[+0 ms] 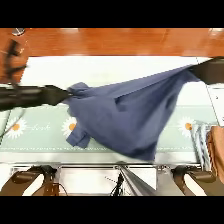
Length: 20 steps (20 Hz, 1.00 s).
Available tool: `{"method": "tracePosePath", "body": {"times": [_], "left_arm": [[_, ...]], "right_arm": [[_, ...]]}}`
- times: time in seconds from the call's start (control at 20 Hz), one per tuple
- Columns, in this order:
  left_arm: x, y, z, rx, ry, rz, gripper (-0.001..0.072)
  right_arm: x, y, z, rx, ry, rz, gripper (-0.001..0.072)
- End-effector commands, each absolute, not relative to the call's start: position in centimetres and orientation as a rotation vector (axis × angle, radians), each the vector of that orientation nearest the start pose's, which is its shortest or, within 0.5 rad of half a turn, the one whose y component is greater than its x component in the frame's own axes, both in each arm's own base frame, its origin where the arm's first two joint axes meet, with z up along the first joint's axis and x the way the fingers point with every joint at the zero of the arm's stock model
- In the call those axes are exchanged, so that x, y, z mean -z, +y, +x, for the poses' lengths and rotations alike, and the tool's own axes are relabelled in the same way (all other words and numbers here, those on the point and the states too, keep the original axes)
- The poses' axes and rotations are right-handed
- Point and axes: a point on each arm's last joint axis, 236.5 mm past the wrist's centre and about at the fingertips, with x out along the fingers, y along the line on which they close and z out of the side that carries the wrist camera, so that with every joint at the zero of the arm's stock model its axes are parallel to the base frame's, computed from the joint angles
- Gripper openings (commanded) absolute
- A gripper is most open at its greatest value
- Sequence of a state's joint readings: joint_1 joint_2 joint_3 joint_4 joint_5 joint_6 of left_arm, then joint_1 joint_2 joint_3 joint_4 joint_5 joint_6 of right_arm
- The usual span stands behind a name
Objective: Fold the shirts.
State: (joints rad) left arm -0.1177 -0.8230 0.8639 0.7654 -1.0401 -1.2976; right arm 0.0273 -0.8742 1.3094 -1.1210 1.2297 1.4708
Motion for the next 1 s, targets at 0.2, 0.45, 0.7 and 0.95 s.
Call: {"method": "tracePosePath", "body": {"times": [0.2, 0.45, 0.7, 0.95], "left_arm": [[-0.6, -21.7, 37.9, 0.487, 1.037, -0.592, 0.0507], [-4.3, -13.9, 38.8, 0.504, 1.150, -0.561, 0.0708], [0.5, -4.9, 32.1, 0.361, 1.367, -0.682, 0.0706], [3.8, -10.0, 28.9, 0.590, 1.363, -0.775, 0.0706]], "right_arm": [[-9.8, 13.1, 46.7, -0.388, 1.001, 0.489, 0.0287], [-9.6, 8.4, 44.3, -0.475, 1.173, 0.433, 0.0628], [-8.8, -2.8, 37.2, -0.212, 1.184, 0.488, 0.0621], [-1.3, 1.9, 28.7, -0.220, 1.192, 0.710, 0.0621]]}}
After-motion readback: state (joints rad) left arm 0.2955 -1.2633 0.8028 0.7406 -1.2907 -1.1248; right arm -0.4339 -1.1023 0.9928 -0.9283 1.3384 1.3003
